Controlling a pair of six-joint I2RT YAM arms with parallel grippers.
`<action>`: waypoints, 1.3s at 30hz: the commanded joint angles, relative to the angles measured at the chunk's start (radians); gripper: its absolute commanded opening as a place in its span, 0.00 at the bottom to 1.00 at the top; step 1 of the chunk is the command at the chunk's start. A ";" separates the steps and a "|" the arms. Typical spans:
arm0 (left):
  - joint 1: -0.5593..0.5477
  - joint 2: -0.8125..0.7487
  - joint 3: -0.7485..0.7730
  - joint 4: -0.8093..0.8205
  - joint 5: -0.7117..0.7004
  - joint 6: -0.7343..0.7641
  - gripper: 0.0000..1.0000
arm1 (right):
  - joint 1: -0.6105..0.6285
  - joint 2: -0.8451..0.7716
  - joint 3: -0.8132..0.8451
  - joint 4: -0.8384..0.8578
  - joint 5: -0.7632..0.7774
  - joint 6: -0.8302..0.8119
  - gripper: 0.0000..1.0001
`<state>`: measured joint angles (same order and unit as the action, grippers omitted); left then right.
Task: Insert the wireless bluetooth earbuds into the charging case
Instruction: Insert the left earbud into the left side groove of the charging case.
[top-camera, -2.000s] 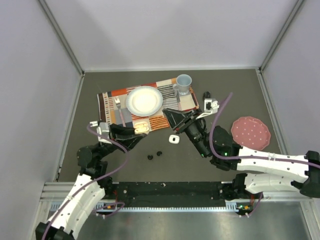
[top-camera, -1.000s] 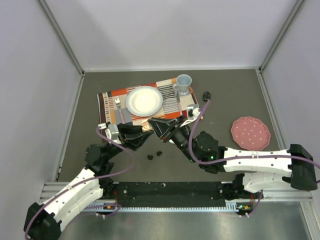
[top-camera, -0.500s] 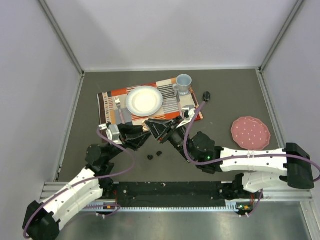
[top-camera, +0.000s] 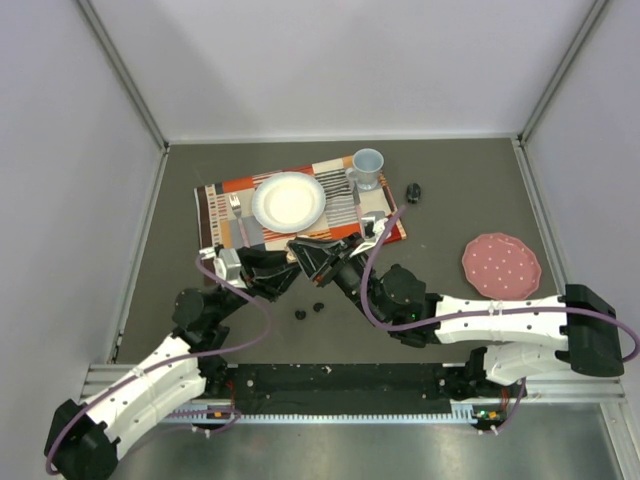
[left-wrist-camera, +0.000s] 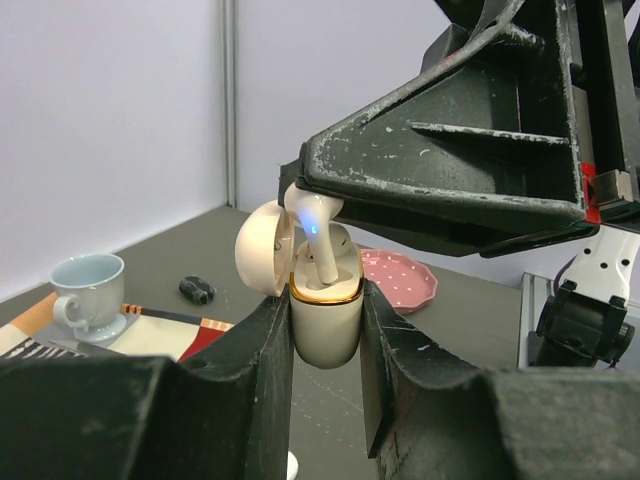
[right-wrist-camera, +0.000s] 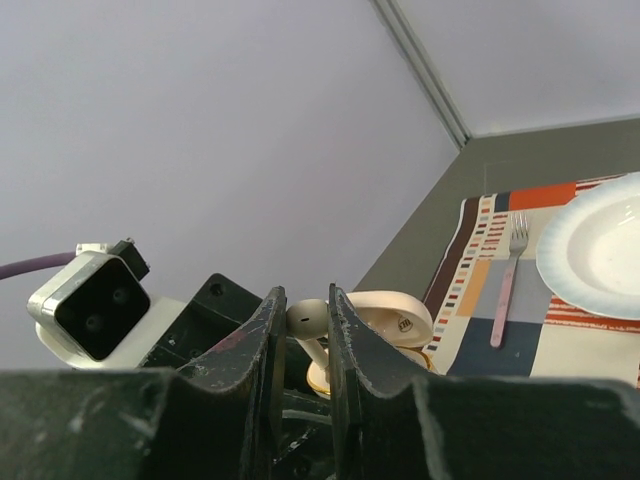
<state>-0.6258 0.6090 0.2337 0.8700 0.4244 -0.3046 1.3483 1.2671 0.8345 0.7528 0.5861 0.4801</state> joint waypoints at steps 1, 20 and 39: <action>-0.005 -0.028 0.024 0.055 -0.030 0.012 0.00 | 0.022 0.008 0.040 0.043 0.023 -0.021 0.06; -0.008 -0.037 0.012 0.080 -0.047 -0.001 0.00 | 0.028 0.043 0.057 0.069 0.027 -0.028 0.06; -0.009 -0.087 0.010 0.106 -0.101 -0.002 0.00 | 0.052 0.058 0.009 0.003 0.067 -0.029 0.06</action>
<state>-0.6342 0.5495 0.2337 0.8627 0.3721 -0.3058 1.3750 1.3045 0.8528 0.8135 0.6285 0.4644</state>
